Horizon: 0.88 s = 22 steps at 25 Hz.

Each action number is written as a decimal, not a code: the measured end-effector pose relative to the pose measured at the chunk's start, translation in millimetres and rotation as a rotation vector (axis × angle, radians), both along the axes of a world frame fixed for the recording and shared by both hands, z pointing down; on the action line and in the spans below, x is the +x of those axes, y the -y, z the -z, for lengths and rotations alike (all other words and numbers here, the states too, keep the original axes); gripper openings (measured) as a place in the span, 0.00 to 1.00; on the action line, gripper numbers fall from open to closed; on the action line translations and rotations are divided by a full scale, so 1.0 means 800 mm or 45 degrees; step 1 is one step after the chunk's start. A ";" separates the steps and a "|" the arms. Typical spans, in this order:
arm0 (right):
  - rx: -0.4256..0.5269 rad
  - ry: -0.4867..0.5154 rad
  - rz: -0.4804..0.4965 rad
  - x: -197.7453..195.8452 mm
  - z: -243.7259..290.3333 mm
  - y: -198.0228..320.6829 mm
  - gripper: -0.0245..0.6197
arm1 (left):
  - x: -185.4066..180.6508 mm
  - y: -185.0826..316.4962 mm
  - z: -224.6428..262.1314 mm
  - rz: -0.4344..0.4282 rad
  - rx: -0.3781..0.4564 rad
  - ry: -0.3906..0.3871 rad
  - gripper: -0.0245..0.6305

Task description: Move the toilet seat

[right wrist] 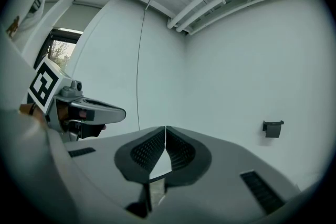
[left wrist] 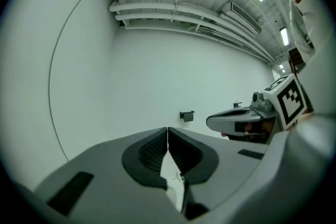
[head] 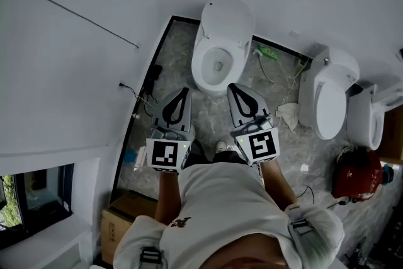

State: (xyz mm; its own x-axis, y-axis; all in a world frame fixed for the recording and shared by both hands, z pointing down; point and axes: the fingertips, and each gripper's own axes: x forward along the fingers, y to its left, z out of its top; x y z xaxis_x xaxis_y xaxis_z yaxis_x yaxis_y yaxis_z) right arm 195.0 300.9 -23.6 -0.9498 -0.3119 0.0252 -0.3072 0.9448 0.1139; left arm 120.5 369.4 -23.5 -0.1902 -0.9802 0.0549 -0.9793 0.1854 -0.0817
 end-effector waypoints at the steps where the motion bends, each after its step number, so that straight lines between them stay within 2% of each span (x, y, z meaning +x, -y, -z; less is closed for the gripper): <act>1: 0.001 -0.001 -0.022 -0.008 -0.001 0.004 0.07 | -0.008 0.004 -0.001 -0.021 0.001 -0.001 0.07; 15: 0.022 -0.018 -0.306 -0.117 0.003 0.027 0.07 | -0.130 0.054 -0.001 -0.331 0.016 -0.007 0.07; 22: 0.046 -0.047 -0.425 -0.160 0.002 0.032 0.07 | -0.179 0.067 -0.007 -0.434 0.024 -0.045 0.07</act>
